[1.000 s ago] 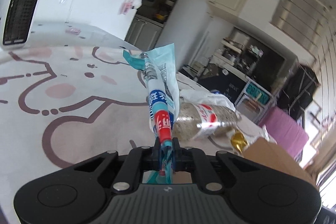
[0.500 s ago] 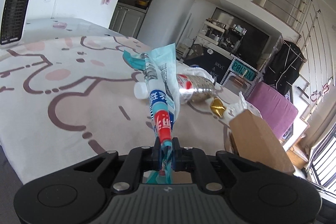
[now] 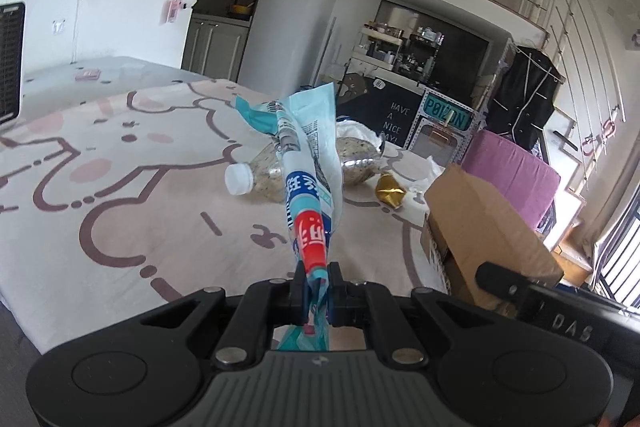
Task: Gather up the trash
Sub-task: 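Carry the snack bag and cardboard box with both tools toward the wastebasket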
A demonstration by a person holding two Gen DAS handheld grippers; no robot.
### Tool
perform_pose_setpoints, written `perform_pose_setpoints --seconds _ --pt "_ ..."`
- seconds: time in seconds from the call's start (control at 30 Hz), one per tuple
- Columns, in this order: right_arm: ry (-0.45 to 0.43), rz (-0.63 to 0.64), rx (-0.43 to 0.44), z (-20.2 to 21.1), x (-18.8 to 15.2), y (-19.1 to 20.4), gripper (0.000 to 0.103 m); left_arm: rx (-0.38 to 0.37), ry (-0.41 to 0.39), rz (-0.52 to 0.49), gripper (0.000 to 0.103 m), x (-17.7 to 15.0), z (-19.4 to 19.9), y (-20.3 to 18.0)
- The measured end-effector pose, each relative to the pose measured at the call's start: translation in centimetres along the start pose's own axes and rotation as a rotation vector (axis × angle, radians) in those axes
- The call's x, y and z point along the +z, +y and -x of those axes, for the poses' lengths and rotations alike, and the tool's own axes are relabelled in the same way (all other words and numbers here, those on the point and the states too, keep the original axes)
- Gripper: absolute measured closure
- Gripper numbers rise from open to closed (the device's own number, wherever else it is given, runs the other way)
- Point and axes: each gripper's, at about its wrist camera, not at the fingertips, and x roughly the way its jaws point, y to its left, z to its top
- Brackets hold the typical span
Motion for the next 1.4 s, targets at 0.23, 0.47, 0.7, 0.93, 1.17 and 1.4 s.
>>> perform_pose_setpoints --seconds 0.23,0.47,0.7,0.93,1.17,1.4 --pt "-0.030 -0.028 -0.014 3.0 1.1 -0.8 0.044 -0.021 -0.036 -0.033 0.095 0.7 2.3 -1.8" --pt "-0.059 -0.047 -0.049 6.5 1.4 -2.5 0.044 -0.053 -0.038 -0.074 0.095 0.8 4.0 -4.4" --pt "-0.088 -0.057 -0.108 10.2 1.1 -5.0 0.044 -0.103 -0.046 -0.140 0.095 0.3 5.2 -8.0" --pt "-0.109 -0.086 -0.180 13.7 0.2 -8.5 0.045 -0.162 -0.044 -0.217 0.095 -0.7 5.9 -12.1" --pt "-0.105 -0.118 -0.266 16.4 -1.2 -12.6 0.045 -0.215 -0.013 -0.298 0.095 -2.6 5.6 -16.8" --pt "-0.093 -0.170 -0.339 18.5 -3.0 -16.8 0.045 -0.279 0.039 -0.381 0.095 -5.3 4.4 -21.4"
